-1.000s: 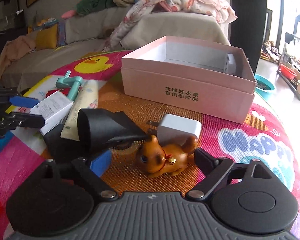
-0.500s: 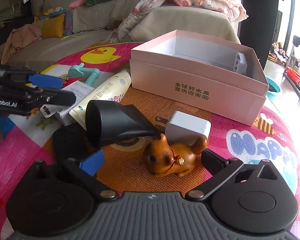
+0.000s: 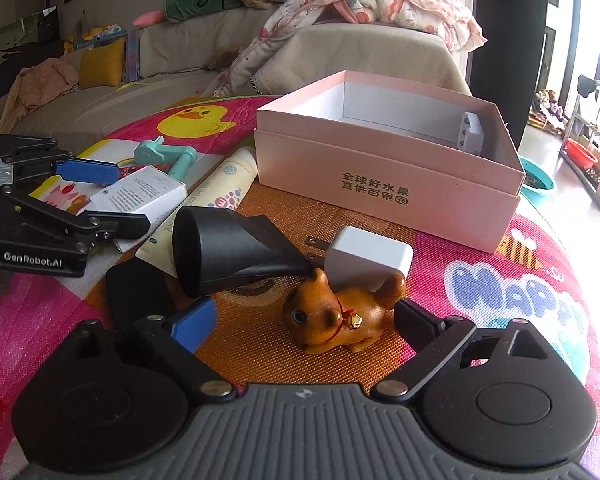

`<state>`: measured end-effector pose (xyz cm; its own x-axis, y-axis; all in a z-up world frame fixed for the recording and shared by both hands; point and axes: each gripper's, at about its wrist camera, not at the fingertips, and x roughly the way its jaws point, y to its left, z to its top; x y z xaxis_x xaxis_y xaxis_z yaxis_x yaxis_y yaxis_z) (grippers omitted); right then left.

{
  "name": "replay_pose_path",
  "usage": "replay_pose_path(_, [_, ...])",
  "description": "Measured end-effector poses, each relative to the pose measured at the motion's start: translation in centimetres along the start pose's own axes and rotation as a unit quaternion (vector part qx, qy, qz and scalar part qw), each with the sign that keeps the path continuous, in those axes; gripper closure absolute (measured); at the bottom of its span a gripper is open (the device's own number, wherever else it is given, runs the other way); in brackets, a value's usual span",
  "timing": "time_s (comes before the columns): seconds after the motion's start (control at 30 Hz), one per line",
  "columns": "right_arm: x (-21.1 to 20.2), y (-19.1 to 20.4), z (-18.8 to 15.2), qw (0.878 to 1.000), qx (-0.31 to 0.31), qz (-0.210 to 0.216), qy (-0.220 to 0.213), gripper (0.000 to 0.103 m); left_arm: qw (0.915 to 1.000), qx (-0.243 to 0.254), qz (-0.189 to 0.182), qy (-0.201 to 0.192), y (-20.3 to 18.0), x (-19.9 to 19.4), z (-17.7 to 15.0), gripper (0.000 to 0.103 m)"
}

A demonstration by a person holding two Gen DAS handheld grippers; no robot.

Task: Organize rigid objects
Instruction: 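Lift and hold the white product box with the left tool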

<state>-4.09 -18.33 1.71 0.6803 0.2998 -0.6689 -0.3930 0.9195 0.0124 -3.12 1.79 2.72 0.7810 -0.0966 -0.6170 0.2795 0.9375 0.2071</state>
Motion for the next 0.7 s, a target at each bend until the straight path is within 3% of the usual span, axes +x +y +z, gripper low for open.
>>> replay_pose_path(0.13, [-0.1,0.0,0.0,1.000,0.001,-0.001,-0.001,0.008,0.9995,-0.026,-0.020,0.000,0.9,0.3,0.3,0.026])
replay_pose_path(0.2, [-0.1,0.0,0.0,1.000,0.001,0.000,-0.001,0.008,0.9986,-0.038,-0.036,0.001,0.9,0.5,0.4,0.014])
replay_pose_path(0.3, [-0.1,0.0,0.0,1.000,0.003,0.000,-0.001,0.008,0.9981,-0.043,-0.044,-0.001,0.7,0.9,0.4,0.008])
replay_pose_path(0.5, [-0.2,-0.1,0.0,1.000,0.007,-0.004,-0.002,0.008,0.9975,-0.066,-0.024,-0.006,1.4,1.7,0.5,0.008])
replay_pose_path(0.6, [-0.2,-0.1,-0.1,1.000,0.011,-0.011,-0.004,0.010,0.9942,-0.100,-0.037,0.016,2.3,2.8,0.1,0.015])
replay_pose_path(0.67, [-0.4,-0.1,-0.1,1.000,0.011,-0.020,-0.008,0.013,0.9930,-0.109,-0.044,0.006,2.7,2.8,-0.3,0.017])
replay_pose_path(0.7, [-0.6,0.0,-0.2,1.000,0.010,-0.024,-0.013,0.015,0.9926,-0.111,-0.049,0.002,2.8,2.5,-0.4,0.022])
